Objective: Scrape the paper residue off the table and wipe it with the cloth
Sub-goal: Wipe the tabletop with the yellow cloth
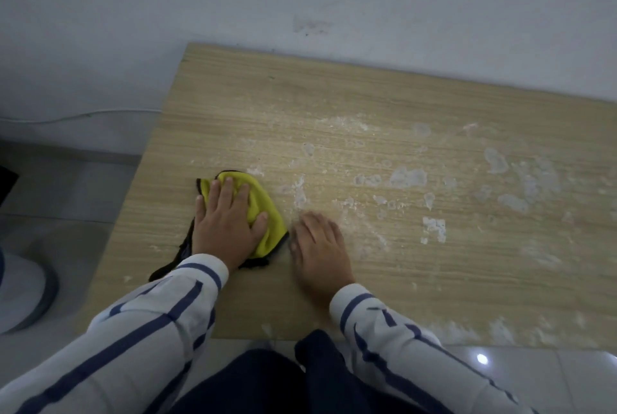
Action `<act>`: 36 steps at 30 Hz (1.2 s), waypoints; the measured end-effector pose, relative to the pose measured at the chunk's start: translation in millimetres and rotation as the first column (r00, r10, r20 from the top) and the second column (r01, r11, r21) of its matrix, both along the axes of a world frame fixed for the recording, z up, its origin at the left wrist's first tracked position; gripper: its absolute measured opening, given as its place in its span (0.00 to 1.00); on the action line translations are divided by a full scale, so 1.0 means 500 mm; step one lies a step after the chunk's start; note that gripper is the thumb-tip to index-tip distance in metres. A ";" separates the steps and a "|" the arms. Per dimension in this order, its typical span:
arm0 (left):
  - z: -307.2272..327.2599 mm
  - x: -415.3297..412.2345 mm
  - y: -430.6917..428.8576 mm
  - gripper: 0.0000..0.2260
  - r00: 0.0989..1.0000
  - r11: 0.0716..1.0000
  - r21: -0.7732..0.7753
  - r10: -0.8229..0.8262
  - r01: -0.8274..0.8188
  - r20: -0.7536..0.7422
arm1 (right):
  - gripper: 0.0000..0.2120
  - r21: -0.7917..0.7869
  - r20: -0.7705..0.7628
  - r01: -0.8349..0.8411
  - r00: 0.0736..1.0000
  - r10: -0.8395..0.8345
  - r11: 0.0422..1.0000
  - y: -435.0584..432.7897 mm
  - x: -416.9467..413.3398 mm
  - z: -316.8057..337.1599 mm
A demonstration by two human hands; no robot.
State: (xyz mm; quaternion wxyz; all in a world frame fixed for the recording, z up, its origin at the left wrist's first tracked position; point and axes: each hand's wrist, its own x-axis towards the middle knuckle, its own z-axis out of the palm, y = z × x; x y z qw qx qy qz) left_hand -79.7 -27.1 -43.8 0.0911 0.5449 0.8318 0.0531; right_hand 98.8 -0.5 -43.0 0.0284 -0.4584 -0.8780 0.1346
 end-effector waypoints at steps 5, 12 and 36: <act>-0.003 0.014 0.050 0.32 0.999 0.999 -0.015 -0.041 0.041 -0.018 | 0.26 0.004 0.077 -0.051 0.996 0.051 0.999 -0.017 0.004 -0.010; -0.009 0.013 0.019 0.34 0.999 1.000 -0.002 -0.030 0.030 -0.011 | 0.25 -0.059 0.033 -0.031 0.999 0.033 0.998 -0.004 0.008 -0.003; 0.001 0.083 0.056 0.34 1.000 0.998 -0.065 -0.003 0.004 0.007 | 0.28 0.014 -0.031 0.092 0.995 -0.092 0.996 0.103 0.148 0.012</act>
